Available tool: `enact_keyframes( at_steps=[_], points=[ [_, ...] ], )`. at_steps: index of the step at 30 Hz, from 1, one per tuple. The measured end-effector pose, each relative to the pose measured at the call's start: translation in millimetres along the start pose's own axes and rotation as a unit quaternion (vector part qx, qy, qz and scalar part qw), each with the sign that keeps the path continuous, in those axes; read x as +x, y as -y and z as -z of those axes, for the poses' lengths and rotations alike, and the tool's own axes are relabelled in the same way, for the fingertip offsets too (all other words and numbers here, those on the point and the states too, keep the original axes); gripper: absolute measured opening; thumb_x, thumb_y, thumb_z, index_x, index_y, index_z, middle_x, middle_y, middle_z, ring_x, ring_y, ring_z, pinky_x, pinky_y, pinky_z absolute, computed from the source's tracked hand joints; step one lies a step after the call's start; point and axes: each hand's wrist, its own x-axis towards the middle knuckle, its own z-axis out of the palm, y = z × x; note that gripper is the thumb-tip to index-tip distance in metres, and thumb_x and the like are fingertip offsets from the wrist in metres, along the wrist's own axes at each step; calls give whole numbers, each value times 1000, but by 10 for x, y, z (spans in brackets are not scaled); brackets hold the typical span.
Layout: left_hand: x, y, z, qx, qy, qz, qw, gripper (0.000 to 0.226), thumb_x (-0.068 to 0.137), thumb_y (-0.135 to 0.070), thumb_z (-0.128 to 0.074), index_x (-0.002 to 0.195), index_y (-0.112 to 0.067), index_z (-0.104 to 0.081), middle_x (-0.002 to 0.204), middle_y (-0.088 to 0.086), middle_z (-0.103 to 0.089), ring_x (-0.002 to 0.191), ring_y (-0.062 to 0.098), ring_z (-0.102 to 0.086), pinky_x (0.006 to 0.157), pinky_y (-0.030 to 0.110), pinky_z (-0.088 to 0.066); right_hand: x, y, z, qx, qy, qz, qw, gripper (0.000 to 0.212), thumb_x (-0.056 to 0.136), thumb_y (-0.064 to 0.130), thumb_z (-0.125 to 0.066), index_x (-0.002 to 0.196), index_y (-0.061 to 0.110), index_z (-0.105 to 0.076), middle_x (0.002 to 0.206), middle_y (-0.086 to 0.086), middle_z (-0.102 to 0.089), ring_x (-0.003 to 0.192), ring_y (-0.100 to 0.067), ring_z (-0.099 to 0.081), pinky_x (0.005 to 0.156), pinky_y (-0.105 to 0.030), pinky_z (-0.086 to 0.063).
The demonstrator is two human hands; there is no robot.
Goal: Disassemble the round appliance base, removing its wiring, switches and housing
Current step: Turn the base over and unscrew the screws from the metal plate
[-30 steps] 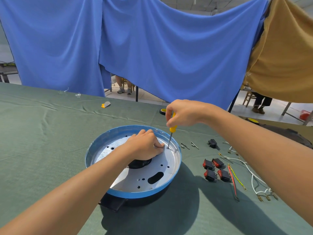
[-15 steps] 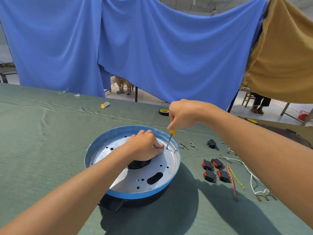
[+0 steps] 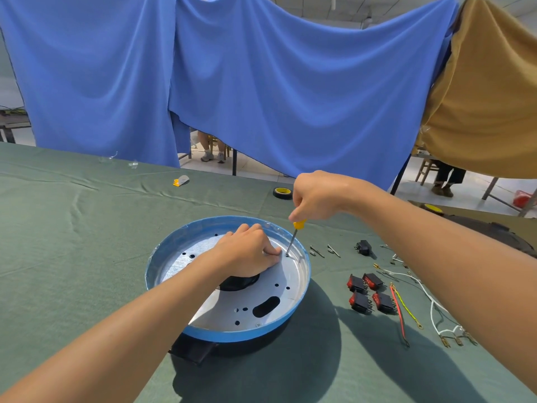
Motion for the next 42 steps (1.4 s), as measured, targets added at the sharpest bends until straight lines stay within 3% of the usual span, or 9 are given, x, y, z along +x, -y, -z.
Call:
enact_keyframes(
  at_steps=[6, 10, 17, 20, 23, 30, 33, 36, 42],
  points=[
    [-10, -9, 10, 3, 1, 2, 1000, 33, 99, -50, -44, 121, -40, -66, 131, -1, -46, 122, 24, -37, 94, 40, -34, 32, -28, 36, 53, 16, 33, 998, 9, 78, 31, -77, 78, 26, -69, 79, 4, -64, 77, -18, -59, 55, -24, -41],
    [-5, -6, 12, 2, 2, 1, 1000, 34, 99, -49, -44, 124, -40, -65, 132, -1, -46, 122, 24, -36, 96, 42, -35, 64, -29, -21, 9, -26, -22, 999, 56, 88, 63, -53, 61, 14, -50, 60, 1, -46, 56, -17, -42, 52, -29, -32],
    [3, 4, 2, 0, 2, 3, 1000, 34, 99, -50, -44, 123, -39, -66, 131, -2, -46, 122, 23, -36, 95, 40, -35, 40, -27, 5, 25, -4, 4, 1000, 12, 81, 30, -69, 82, 19, -67, 80, 0, -64, 74, -20, -57, 56, -27, -41],
    [-4, 4, -1, -5, 0, 6, 1000, 33, 99, -51, -44, 119, -41, -68, 129, -2, -46, 122, 24, -36, 96, 41, -35, 55, -11, -1, 34, 4, 11, 999, 31, 83, 44, -67, 88, 14, -68, 89, -10, -66, 77, -25, -60, 59, -29, -41],
    [-3, 2, 1, -1, 3, 4, 1000, 33, 99, -50, -44, 123, -41, -65, 130, -1, -46, 123, 24, -36, 97, 41, -35, 59, 4, -8, 0, -20, -17, 1000, 56, 92, 61, -48, 63, 13, -54, 61, -3, -50, 59, -20, -47, 53, -29, -33],
    [-3, 9, 0, -3, 0, 3, 1000, 32, 99, -50, -44, 118, -40, -68, 130, -1, -46, 121, 24, -37, 96, 41, -36, 8, 12, 34, 8, 9, 23, 1000, 9, 83, 29, -70, 87, 21, -68, 83, 4, -64, 83, -20, -61, 57, -26, -44],
    [-4, 4, 1, -3, 0, 2, 1000, 32, 99, -50, -44, 118, -40, -68, 130, -1, -46, 122, 25, -37, 97, 42, -36, 22, 15, 33, 11, 18, 25, 999, 22, 86, 39, -67, 89, 18, -68, 90, -3, -68, 87, -24, -64, 63, -29, -47],
    [-7, 5, 1, 0, 2, -1, 1000, 32, 99, -50, -44, 122, -41, -65, 131, -1, -46, 122, 25, -36, 99, 43, -36, 29, 24, -3, -25, -7, -15, 1000, 53, 92, 60, -46, 66, 15, -56, 66, 1, -59, 66, -18, -53, 56, -30, -39],
    [1, 11, -4, 3, 3, -2, 1000, 33, 99, -50, -44, 123, -41, -65, 131, -1, -46, 122, 25, -36, 96, 41, -35, 26, 0, -9, -23, -10, -20, 999, 29, 85, 30, -62, 61, 15, -58, 59, 1, -55, 65, -21, -50, 55, -28, -38]
  ],
)
